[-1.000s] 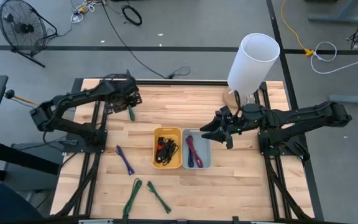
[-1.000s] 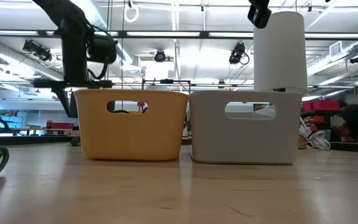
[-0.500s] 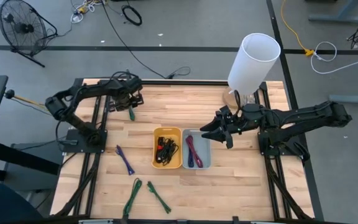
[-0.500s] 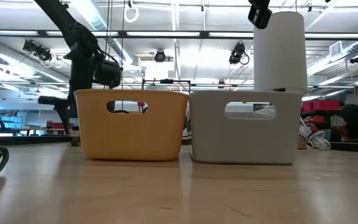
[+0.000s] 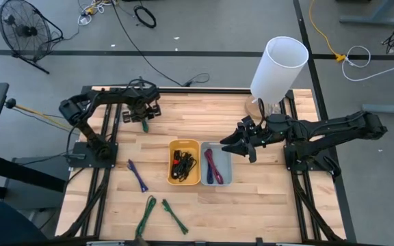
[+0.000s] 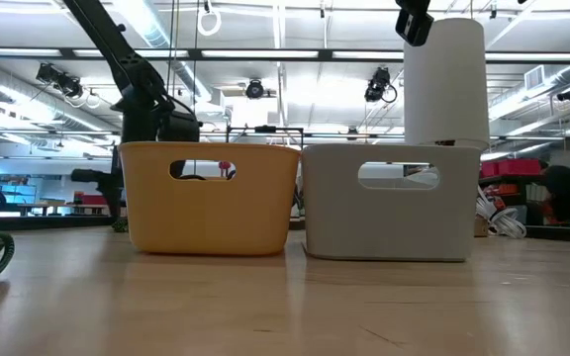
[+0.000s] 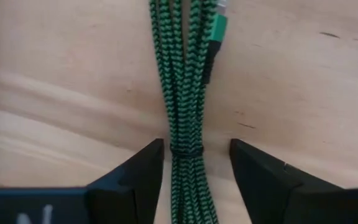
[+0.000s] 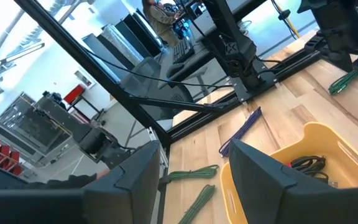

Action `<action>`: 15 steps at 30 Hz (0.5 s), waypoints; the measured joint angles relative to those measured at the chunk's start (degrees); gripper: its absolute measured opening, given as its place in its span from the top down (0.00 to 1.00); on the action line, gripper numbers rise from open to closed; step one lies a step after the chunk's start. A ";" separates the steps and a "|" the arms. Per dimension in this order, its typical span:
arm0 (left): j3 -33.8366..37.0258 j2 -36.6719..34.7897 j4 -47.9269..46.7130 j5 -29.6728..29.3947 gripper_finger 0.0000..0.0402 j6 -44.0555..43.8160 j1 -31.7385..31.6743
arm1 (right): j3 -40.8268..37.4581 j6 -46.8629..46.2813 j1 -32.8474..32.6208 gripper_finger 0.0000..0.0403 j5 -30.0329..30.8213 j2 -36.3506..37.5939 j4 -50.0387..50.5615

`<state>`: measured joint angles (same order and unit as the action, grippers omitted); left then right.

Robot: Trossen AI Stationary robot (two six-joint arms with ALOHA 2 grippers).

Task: Pick & Place USB Port
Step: Put the black green charger cable into the gray bin

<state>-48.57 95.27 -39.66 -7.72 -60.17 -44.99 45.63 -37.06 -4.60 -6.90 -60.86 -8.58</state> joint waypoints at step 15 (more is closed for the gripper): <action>-1.73 0.30 -0.63 3.85 0.94 5.62 -0.02 | -0.01 0.04 0.00 0.52 0.15 0.00 0.09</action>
<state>-50.30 95.58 -40.30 -3.87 -54.54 -45.01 45.61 -37.01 -4.60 -6.75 -60.86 -8.49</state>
